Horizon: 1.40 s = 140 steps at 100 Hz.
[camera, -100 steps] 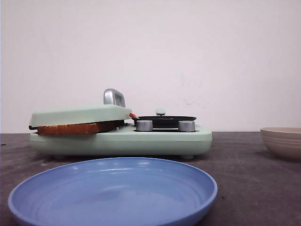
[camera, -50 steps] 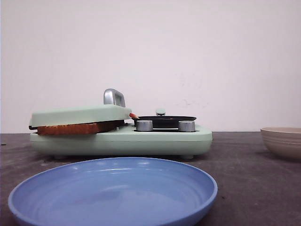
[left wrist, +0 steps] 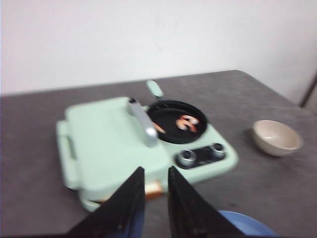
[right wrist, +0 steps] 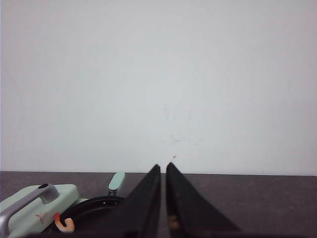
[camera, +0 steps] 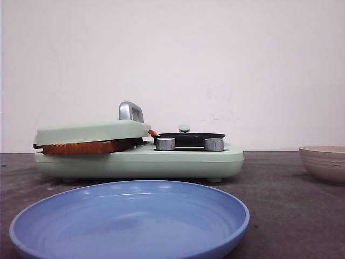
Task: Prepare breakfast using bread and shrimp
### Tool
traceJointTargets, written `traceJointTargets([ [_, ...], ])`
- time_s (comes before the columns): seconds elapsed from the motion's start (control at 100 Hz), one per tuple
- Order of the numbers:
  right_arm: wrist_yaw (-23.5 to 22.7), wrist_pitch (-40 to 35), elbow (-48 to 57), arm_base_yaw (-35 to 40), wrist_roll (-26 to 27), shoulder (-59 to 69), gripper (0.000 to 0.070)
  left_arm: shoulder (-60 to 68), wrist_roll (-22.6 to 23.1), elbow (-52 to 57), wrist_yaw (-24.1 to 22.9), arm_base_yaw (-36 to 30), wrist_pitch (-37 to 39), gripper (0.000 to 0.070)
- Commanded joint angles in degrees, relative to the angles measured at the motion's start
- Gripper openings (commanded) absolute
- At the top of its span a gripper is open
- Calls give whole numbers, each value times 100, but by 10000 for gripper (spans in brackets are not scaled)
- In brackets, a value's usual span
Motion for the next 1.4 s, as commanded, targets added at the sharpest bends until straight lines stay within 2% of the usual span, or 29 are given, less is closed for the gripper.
traceJointTargets([
  [0.0,2,61,44,13,-28,7,10,-76,1040,-273,-31,210,286,0],
  [0.04,4,61,44,13,-28,7,10,-190,1137,-627,-31,402,682,0],
  [0.15,2,61,44,13,-28,7,10,-662,1025,-1945,-26,903,2135,0],
  [0.25,2,61,44,15,-26,7,10,-1185,494,-3095,17,1241,3141,0],
  [0.35,4,61,44,13,-28,7,10,-1655,63,-4002,-70,1462,3624,0],
  [0.45,0,61,44,13,-28,7,10,-1967,-39,-4677,-306,1521,3709,0],
  [0.61,4,61,44,13,-28,7,10,-2385,-887,-5484,-448,1545,3606,0],
  [0.73,2,63,46,13,-26,7,10,-2649,-623,-5469,-651,1635,2959,0],
  [0.93,4,63,46,13,-28,7,10,-2643,-59,-5469,-763,1788,2916,0],
  [1.39,2,63,46,15,-26,7,10,-2634,-153,-5469,-761,1808,2944,0],
])
